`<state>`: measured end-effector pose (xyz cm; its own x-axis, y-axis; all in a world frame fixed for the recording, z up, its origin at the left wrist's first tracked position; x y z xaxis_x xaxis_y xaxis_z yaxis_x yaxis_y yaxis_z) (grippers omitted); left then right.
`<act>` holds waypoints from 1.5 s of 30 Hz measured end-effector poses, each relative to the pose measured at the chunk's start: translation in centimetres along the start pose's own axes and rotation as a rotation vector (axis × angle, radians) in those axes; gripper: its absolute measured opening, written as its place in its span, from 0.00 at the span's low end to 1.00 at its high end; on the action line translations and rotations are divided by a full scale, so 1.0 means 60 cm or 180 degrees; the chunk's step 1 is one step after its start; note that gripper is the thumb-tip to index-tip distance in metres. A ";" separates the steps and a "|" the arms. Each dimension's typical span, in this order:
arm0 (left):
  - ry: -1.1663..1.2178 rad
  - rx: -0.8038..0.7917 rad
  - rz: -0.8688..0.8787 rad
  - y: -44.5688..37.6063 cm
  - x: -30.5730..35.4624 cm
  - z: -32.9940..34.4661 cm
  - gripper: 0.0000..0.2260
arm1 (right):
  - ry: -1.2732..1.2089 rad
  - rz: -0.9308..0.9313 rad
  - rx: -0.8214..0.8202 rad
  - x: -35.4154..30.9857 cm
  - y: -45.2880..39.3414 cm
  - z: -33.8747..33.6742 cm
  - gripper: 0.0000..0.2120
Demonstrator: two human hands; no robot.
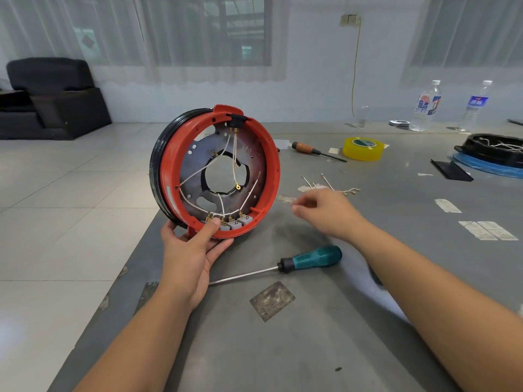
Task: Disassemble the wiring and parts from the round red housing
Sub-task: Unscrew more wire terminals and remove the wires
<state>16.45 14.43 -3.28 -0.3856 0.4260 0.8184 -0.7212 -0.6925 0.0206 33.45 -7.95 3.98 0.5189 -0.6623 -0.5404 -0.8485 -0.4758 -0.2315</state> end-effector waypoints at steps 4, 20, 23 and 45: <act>0.0066 -0.0019 -0.0064 0.006 0.004 0.003 0.29 | 0.0264 -0.0559 -0.0722 -0.045 0.094 0.049 0.22; 0.0211 0.0100 -0.0253 0.005 0.007 -0.002 0.29 | -0.0370 -0.0660 -0.0907 -0.015 0.130 0.018 0.16; 0.0186 0.0095 -0.0248 0.005 0.007 -0.003 0.28 | -0.1038 -0.0607 -0.0541 -0.012 0.125 -0.004 0.19; 0.0394 0.0011 -0.0507 0.014 -0.003 0.013 0.27 | -0.4541 0.0822 -0.0081 -0.030 0.124 0.089 0.46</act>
<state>16.37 13.33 -2.95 -0.3347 0.5984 0.7279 -0.7769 -0.6124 0.1463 25.63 -7.20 -1.09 -0.2013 0.3923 -0.8975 -0.8906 -0.4547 0.0010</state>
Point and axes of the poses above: each hand's wrist, its own y-axis away from the middle knuckle, its own z-axis out of the palm, x = y × z, the point moved 8 cm from there along -y, towards the middle knuckle, and after that the axes turned 3 degrees about x, right-handed, at the moved point
